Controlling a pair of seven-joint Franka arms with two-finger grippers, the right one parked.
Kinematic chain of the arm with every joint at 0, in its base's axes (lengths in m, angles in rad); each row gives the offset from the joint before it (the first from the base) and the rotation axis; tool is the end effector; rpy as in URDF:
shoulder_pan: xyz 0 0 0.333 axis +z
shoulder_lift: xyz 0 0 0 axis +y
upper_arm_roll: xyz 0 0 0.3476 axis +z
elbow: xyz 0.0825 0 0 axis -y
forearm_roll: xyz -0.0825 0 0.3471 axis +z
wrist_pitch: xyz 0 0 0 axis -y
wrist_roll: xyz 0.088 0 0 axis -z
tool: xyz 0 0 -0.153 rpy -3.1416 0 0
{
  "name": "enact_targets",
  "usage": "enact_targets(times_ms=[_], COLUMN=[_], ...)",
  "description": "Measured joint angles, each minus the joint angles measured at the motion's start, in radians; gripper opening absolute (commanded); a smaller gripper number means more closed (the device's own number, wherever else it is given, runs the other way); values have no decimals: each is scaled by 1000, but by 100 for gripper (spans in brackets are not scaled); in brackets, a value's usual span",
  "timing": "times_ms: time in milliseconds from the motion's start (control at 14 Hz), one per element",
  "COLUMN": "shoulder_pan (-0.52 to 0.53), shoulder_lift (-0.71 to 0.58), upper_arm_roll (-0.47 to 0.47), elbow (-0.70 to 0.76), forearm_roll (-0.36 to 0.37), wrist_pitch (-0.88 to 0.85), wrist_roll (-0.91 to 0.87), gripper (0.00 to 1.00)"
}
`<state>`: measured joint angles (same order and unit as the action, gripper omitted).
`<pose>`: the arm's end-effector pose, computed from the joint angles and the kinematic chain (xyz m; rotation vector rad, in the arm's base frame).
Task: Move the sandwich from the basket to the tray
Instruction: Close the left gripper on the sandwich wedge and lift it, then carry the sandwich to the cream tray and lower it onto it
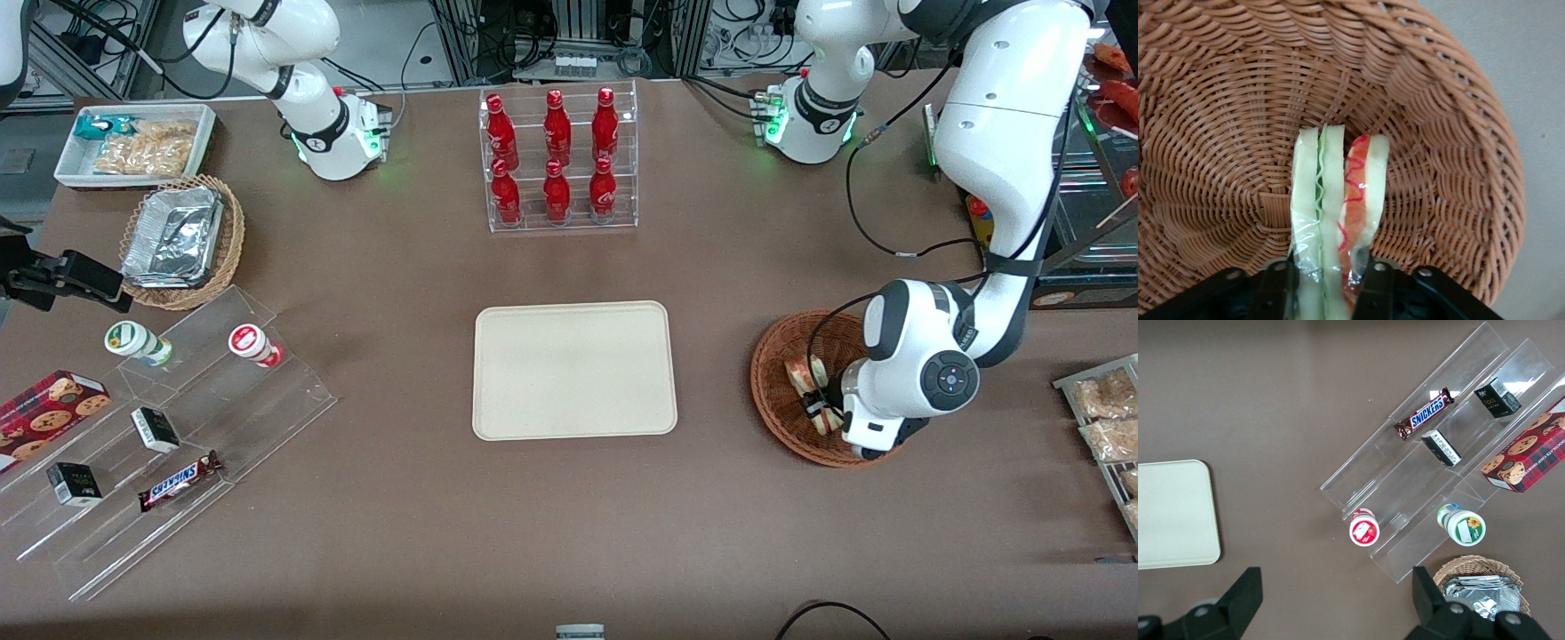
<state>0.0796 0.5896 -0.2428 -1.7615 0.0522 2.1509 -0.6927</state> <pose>0.6180 -0.0862 0.2320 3.0066 0.8064 -0.3212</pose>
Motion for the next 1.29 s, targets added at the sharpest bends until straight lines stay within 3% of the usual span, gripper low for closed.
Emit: enact_targets(times_ms=[286, 643, 1000, 1143, 1214, 1286], shoulder_pan=[-76, -302, -521, -562, -575, -586], shoulder_lift=[-15, -8, 112, 134, 146, 162], upper_arm_roll=[-18, -24, -20, -20, -19, -18], elbow=[97, 218, 317, 334, 343, 357], forearm_roll=[-1, -2, -3, -3, -2, -2], wrist_pitch=[7, 7, 13, 26, 53, 75], wrist_roll=[-9, -62, -157, -199, -221, -240], gripper=[6, 7, 10, 22, 45, 52])
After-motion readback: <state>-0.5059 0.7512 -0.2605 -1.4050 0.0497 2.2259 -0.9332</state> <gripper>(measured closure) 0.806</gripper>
